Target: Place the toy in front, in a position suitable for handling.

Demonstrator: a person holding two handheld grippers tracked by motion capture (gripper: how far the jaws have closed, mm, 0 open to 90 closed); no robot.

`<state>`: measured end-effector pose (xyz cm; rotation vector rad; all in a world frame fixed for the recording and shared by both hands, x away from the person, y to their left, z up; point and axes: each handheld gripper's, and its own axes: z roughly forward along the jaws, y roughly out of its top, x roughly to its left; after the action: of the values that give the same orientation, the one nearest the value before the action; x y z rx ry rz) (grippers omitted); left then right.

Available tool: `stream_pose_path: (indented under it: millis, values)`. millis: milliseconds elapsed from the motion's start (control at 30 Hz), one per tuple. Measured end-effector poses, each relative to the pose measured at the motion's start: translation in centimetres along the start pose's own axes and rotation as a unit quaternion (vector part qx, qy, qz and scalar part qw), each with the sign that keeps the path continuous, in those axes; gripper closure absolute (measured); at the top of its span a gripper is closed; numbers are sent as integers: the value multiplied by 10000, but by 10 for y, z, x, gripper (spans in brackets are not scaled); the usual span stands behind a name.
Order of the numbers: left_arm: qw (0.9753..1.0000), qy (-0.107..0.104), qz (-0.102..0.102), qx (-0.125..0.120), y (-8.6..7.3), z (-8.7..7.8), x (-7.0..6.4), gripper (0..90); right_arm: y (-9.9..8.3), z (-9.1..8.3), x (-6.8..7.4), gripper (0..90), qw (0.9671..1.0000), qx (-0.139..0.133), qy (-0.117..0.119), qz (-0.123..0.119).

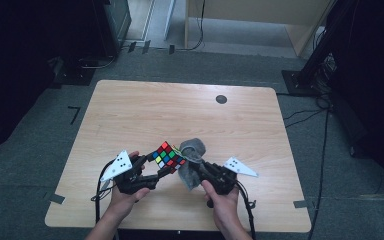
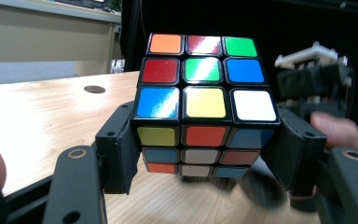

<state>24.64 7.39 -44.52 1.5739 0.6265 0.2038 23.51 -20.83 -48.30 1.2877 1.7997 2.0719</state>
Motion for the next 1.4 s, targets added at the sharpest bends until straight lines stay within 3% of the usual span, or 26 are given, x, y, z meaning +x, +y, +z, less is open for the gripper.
stream_pose_path:
  millis: [100, 133, 233, 300, 400, 467, 533, 633, 733, 800, 900, 1000, 1067, 1133, 1200, 1233, 1267, 1367, 1400]
  values:
    - [10000, 18, 61, -5, 0, 0, -1, 344, -19, 18, 13, 718, 9967, 702, 409, -76]
    - [9999, 45, 92, 7, 1, -1, -2, 344, -22, 21, 16, 717, 9956, 804, 469, -118]
    - [9999, 35, 85, -42, 2, -2, -1, 344, -14, 17, 14, 718, 9971, 630, 374, -212]
    - [10000, 32, 74, -44, 2, -2, 0, 344, -1, 6, 6, 719, 9993, 230, 229, -205]
    - [9999, 29, 96, 10, 1, -1, 0, 344, 12, -7, -1, 719, 9995, -192, 136, -217]
    - [10000, 15, 82, 4, 1, -1, -1, 344, 10, -4, 1, 719, 9994, -82, 152, -286]
    - [10000, -27, 37, -34, 2, -2, 0, 344, 1, 4, 4, 718, 9992, 223, 166, -289]
    - [9999, -37, 108, -36, 2, -2, -1, 344, -13, 15, 11, 716, 9962, 673, 488, -270]
    - [9999, -42, 140, -52, 3, -4, -1, 344, -5, 11, 10, 717, 9976, 471, 424, -296]
    - [9998, 31, 202, -4, 3, -4, 0, 344, 8, -1, 0, 718, 9996, 46, 248, -117]
    - [9995, 60, 306, 109, 0, -2, 0, 344, 27, -20, -11, 718, 9989, -471, -14, -11]
    - [9971, 30, 674, 359, -4, 5, -8, 345, 38, -24, -1, 713, 9983, -527, 141, -214]
    - [9942, -24, 944, 509, -7, 10, -16, 345, 41, -21, 12, 707, 9970, -477, 508, -327]
    - [9930, -120, 1062, 506, -7, 12, -23, 345, 41, -19, 22, 707, 9961, -444, 640, -408]
    - [9930, -122, 1061, 504, -5, 10, -24, 345, 37, -17, 19, 707, 9970, -374, 629, -245]
    - [9931, -112, 1059, 485, -4, 10, -24, 345, 32, -16, 11, 707, 9972, -377, 646, 49]
    - [9936, -127, 1021, 463, -4, 9, -23, 345, 28, -14, 4, 707, 9978, -254, 591, 186]
    - [9958, -211, 815, 346, -2, 6, -18, 345, 20, -9, -9, 705, 9989, 372, 212, 185]
    - [9960, -208, 808, 320, -2, 6, -17, 345, 20, -9, -9, 704, 9990, 355, 182, 200]
